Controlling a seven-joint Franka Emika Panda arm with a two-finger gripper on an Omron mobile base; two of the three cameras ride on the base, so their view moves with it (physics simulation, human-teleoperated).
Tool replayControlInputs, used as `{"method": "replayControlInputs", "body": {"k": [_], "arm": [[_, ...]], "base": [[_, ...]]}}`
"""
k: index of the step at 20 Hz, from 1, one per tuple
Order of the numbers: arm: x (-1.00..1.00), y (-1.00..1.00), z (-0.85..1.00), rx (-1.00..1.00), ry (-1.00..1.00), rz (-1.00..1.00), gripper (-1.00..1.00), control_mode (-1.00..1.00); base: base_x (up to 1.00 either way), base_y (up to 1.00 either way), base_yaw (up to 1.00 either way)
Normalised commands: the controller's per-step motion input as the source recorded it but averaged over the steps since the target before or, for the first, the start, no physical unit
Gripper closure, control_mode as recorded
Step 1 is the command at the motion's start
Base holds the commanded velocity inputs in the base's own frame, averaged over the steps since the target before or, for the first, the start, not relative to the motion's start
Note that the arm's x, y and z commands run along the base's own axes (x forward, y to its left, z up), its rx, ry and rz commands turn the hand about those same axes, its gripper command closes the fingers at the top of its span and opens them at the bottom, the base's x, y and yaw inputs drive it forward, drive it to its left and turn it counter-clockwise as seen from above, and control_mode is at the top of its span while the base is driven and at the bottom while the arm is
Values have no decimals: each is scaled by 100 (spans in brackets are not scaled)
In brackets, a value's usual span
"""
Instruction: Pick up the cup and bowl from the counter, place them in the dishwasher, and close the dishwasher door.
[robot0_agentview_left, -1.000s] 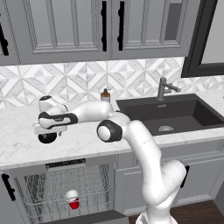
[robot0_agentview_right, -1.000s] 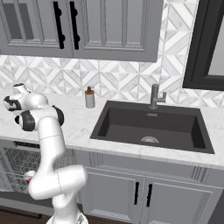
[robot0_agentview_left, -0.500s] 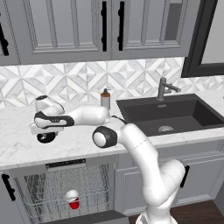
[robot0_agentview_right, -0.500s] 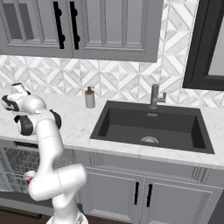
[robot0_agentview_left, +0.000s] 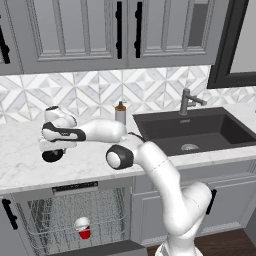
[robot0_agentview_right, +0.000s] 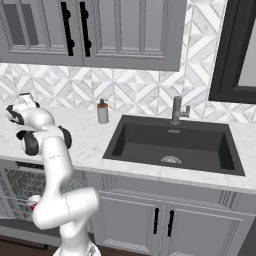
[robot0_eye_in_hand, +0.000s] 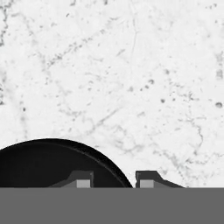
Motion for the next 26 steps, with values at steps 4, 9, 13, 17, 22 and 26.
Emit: {"method": "replayControlInputs", "body": {"k": [4, 9, 13, 17, 22, 26], "arm": [[-16, -19, -12, 14, -1, 0, 100, -100], [-88, -43, 2, 15, -13, -5, 100, -100], [-100, -51, 1, 14, -15, -6, 100, -100], [-100, -87, 0, 14, -13, -4, 100, -100], [-100, -96, 1, 17, -13, -2, 100, -100], [-100, -70, 2, 16, -13, -6, 100, -100]], "base": [[0, 0, 0], [0, 0, 0], [0, 0, 0], [0, 0, 0], [0, 0, 0], [0, 0, 0]]}}
